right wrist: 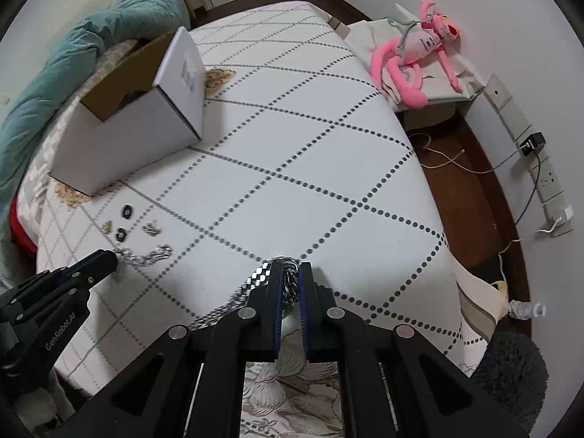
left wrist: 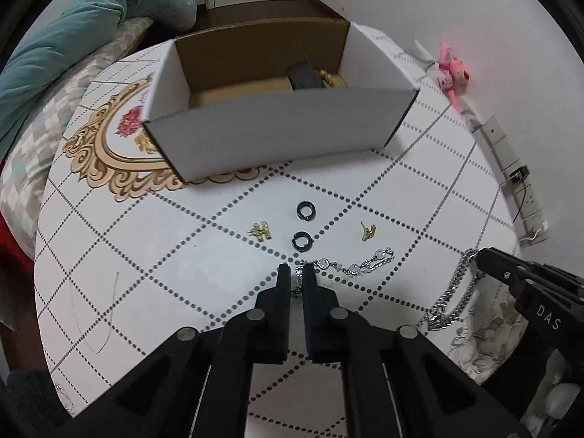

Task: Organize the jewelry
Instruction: 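Lower both silver chains into the white box and open both tools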

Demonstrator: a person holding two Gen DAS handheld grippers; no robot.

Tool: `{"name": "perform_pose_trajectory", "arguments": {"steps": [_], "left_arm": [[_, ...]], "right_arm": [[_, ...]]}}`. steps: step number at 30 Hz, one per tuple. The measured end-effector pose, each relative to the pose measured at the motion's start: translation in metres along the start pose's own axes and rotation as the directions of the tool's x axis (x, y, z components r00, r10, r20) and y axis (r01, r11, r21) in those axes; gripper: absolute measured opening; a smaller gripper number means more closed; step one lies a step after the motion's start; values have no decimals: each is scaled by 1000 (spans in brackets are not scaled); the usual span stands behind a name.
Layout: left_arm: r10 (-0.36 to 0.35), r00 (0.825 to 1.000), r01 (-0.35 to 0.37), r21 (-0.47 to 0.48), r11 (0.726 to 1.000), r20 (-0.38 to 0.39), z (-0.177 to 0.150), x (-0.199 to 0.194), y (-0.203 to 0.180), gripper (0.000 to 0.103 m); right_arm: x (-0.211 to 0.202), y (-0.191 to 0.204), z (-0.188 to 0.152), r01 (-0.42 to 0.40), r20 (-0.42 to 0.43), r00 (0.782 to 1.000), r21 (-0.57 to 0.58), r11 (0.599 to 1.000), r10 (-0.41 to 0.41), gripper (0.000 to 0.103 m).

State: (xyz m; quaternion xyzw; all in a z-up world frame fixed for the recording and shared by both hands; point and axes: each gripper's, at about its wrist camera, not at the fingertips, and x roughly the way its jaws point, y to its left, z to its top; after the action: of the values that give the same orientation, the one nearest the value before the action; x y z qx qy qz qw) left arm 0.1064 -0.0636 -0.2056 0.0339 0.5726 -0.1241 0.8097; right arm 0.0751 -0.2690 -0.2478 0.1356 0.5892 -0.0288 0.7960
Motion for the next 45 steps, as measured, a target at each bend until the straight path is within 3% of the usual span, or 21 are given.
{"name": "perform_pose_trajectory", "arguments": {"steps": [6,14,21,25,32,41,45], "left_arm": [[-43,998,45,-32,998,50,-1,-32,27,4],[-83,988,90,-47,995,128,19,-68,30,4],[-142,967,157,-55,986,211,61,-112,40,4],[-155,959,169,-42,985,237,101,-121,47,4],[-211,963,231,-108,967,166,149,-84,73,4],[-253,965,262,-207,943,70,158,-41,96,4],[-226,974,225,-255,940,27,161,-35,103,6]], "right_arm": [[-20,10,1,-57,27,998,-20,998,58,8],[-55,27,24,-140,77,986,-60,988,145,8],[-102,60,62,-242,141,956,-122,962,259,8],[-118,85,95,-292,159,934,-167,942,318,8],[-96,129,160,-315,125,930,-209,926,345,8],[-36,164,213,-290,1,954,-239,927,299,8],[-10,175,218,-301,-83,953,-251,920,290,8]]}}
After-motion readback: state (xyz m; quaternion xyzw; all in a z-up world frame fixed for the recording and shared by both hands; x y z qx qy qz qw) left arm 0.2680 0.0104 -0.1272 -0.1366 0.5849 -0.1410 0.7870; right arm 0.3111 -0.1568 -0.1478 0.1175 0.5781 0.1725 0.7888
